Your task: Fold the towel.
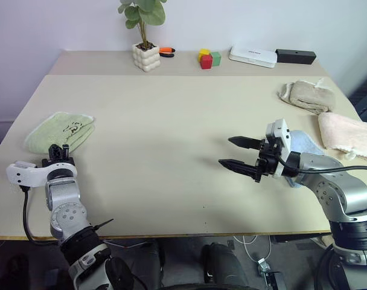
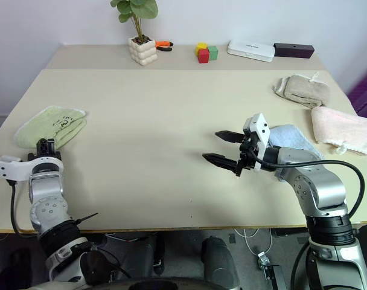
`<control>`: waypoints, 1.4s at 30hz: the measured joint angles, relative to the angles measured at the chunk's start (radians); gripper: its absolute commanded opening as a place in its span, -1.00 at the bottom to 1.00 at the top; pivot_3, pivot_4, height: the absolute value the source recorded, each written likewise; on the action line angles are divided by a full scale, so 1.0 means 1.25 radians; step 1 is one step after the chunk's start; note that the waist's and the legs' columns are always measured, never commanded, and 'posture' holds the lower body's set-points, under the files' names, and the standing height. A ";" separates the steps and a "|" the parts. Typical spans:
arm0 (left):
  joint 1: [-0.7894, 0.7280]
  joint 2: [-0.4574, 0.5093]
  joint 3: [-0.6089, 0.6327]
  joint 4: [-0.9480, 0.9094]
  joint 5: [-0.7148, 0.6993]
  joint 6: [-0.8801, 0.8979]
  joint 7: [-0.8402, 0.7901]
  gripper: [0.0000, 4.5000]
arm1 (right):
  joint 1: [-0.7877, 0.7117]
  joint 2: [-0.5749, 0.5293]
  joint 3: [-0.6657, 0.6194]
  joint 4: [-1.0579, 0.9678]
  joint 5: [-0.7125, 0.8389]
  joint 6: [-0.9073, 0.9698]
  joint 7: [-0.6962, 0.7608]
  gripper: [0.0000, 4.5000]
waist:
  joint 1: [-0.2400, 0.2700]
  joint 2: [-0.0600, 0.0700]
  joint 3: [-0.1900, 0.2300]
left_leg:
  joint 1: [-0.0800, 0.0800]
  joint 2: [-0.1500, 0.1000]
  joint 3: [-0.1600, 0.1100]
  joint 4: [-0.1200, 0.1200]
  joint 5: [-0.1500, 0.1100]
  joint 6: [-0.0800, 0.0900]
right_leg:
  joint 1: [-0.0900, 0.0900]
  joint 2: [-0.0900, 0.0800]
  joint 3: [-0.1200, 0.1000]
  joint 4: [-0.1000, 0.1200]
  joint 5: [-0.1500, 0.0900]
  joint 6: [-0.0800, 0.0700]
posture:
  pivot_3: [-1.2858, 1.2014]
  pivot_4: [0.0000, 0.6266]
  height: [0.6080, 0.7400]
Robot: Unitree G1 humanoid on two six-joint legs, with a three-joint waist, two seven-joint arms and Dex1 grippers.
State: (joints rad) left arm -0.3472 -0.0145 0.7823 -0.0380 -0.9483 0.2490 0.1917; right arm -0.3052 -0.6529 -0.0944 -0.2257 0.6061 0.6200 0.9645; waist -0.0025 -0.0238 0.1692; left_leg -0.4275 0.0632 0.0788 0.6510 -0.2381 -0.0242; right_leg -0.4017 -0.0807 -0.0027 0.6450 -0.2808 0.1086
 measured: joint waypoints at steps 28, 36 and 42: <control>0.047 0.000 -0.118 -0.050 -0.122 0.112 0.038 0.97 | 0.012 0.028 -0.015 -0.039 0.018 -0.168 0.042 1.00 | 0.012 0.001 0.000 | 0.001 0.000 0.000 0.001 0.000 0.000 | 0.001 0.000 0.000 0.000 -0.001 -0.002 | 0.03 -0.52 0.92; 0.092 0.011 -0.251 -0.097 -0.211 0.296 0.020 0.97 | -0.001 0.037 0.006 -0.002 -0.002 -0.187 0.051 1.00 | 0.012 0.001 0.000 | 0.001 0.000 -0.001 0.002 0.000 0.000 | 0.003 0.000 0.000 -0.001 -0.002 -0.003 | 0.03 -0.52 0.92; 0.081 0.141 -0.354 -0.087 -0.150 0.331 -0.176 0.97 | -0.037 0.047 0.006 0.045 -0.012 -0.197 0.035 1.00 | 0.009 0.001 0.000 | 0.001 0.000 -0.001 0.000 0.000 0.000 | 0.001 0.001 0.000 -0.001 -0.002 -0.003 | 0.03 -0.52 0.92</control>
State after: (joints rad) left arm -0.2464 0.1617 0.3395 -0.1473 -1.1355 0.6627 -0.0278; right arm -0.3516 -0.5943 -0.0872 -0.1700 0.5908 0.3733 1.0083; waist 0.0089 -0.0231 0.1688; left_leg -0.4262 0.0631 0.0777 0.6510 -0.2379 -0.0246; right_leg -0.4005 -0.0799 -0.0030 0.6441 -0.2828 0.1047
